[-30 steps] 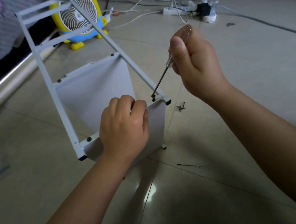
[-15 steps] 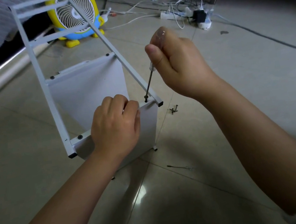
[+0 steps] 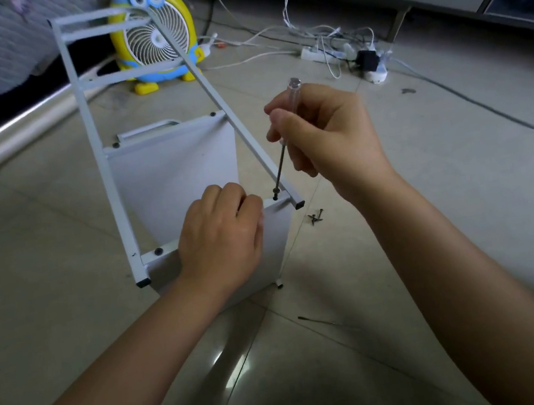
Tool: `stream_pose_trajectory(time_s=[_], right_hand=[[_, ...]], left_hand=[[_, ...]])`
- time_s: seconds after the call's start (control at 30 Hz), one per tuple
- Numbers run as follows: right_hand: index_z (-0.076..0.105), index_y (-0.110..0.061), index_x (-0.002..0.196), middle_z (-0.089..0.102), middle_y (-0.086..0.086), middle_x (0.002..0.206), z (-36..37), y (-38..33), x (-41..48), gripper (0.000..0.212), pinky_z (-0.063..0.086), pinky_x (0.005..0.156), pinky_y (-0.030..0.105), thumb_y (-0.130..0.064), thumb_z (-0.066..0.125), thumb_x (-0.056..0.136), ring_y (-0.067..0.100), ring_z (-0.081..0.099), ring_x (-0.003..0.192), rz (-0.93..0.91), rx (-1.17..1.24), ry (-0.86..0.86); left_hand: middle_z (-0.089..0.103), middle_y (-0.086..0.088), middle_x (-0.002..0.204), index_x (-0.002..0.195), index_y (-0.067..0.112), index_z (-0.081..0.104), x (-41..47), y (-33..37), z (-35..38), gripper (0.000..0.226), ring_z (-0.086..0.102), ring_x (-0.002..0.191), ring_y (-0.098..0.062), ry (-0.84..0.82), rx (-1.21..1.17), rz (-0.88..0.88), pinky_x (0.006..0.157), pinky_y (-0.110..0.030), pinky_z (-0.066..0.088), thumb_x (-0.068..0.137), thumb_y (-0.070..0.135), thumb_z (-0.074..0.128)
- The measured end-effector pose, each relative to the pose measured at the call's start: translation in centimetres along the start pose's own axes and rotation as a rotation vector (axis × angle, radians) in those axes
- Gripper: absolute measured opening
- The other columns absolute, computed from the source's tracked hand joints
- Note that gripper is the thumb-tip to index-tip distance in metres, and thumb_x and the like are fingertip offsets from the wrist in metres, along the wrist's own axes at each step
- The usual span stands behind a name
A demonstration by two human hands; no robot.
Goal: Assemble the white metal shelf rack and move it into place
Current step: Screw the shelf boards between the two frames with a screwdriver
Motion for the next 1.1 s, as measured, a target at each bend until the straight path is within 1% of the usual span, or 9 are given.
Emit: stream_pose_trajectory(time_s=[0.13,0.3,0.43,0.57,0.67,0.83,0.9,1.03,1.1], right_hand=[[0.054,-0.022,0.093,0.059,-0.006,0.07,0.6,-0.3,-0.1,0.017,0.04,0.04,0.02,-0.015,0.039,0.09,0.012,0.05,0.043,-0.039,0.023,-0.094],[0.042,-0.04,0.107,0.062,-0.006,0.075,0.5,-1.9,-0.4,0.041,0.045,0.043,0.018,-0.001,0.042,0.093,0.011,0.056,0.045,-0.219,-0.214,-0.108],[0.063,-0.006,0.101,0.063,-0.006,0.069,-0.4,-4.0,0.3,0.019,0.043,0.052,0.005,-0.011,0.056,0.084,0.003,0.062,0.056,-0.341,-0.501,-0.103],[0.065,0.002,0.084,0.067,0.006,0.067,0.8,-6.0,0.5,0.02,0.05,0.057,0.013,-0.018,0.063,0.082,-0.004,0.06,0.053,-0.402,-0.764,-0.293],[0.063,0.001,0.082,0.067,0.009,0.066,1.3,-6.2,1.1,0.021,0.047,0.064,0.013,-0.019,0.064,0.085,0.003,0.06,0.052,-0.365,-0.926,-0.395],[0.055,-0.009,0.079,0.044,-0.004,0.059,2.5,-6.6,1.1,0.022,0.033,0.058,0.021,-0.028,0.06,0.087,0.014,0.043,0.066,-0.336,-1.152,-0.434],[0.051,-0.012,0.076,0.04,-0.008,0.059,2.5,-6.4,1.3,0.022,0.036,0.06,0.022,-0.03,0.058,0.088,0.014,0.044,0.066,-0.253,-1.214,-0.432],[0.06,-0.003,0.077,0.053,-0.001,0.056,0.9,-4.3,1.7,0.024,0.04,0.038,0.011,-0.024,0.058,0.088,0.009,0.05,0.044,0.047,-1.143,-0.44],[0.063,-0.001,0.086,0.058,0.003,0.066,0.7,-3.9,2.2,0.019,0.051,0.053,0.021,-0.02,0.058,0.087,0.014,0.056,0.056,0.061,-1.098,-0.373]], left_hand=[[0.059,-0.011,0.07,0.075,0.005,0.067,0.0,-0.1,0.3,0.024,0.054,0.061,-0.025,-0.009,-0.011,-0.002,0.049,-0.025,0.038,0.08,0.016,0.047],[0.058,-0.009,0.069,0.073,0.007,0.067,-0.2,-0.2,0.4,0.024,0.053,0.06,-0.024,-0.018,-0.042,-0.012,0.046,-0.029,0.039,0.079,0.017,0.045],[0.055,-0.007,0.067,0.07,0.008,0.064,0.1,-0.5,0.3,0.022,0.051,0.058,-0.022,-0.016,-0.069,-0.032,0.043,-0.028,0.037,0.078,0.017,0.046],[0.055,-0.005,0.078,0.08,0.01,0.063,1.0,-1.1,0.8,0.008,0.052,0.069,-0.021,-0.173,-0.144,-0.129,0.051,-0.03,0.039,0.076,0.013,0.068],[0.049,0.002,0.092,0.096,0.018,0.059,1.0,-2.4,2.9,0.016,0.046,0.082,-0.014,-0.446,-0.173,-0.253,0.066,-0.024,0.035,0.092,0.031,0.053],[0.044,0.003,0.064,0.064,0.015,0.05,1.5,-2.8,4.0,0.035,0.047,0.068,-0.017,-0.632,-0.127,-0.271,0.055,-0.024,0.03,0.09,0.039,0.054],[0.043,0.003,0.061,0.058,0.017,0.044,1.9,-2.8,3.8,0.039,0.047,0.066,-0.017,-0.657,-0.109,-0.278,0.052,-0.023,0.028,0.088,0.038,0.058],[0.044,0.003,0.062,0.069,0.014,0.051,2.3,-2.4,3.4,0.029,0.051,0.07,-0.019,-0.658,-0.097,-0.253,0.059,-0.026,0.038,0.086,0.036,0.061],[0.045,0.003,0.061,0.072,0.014,0.054,2.2,-2.6,3.5,0.027,0.051,0.069,-0.019,-0.667,-0.111,-0.26,0.06,-0.026,0.039,0.085,0.036,0.062]])
Point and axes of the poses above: each hand's wrist, its own x-axis towards the middle knuckle, its own z-axis out of the palm, y = z × x, the point moved 10 cm from there along x, towards the middle knuckle
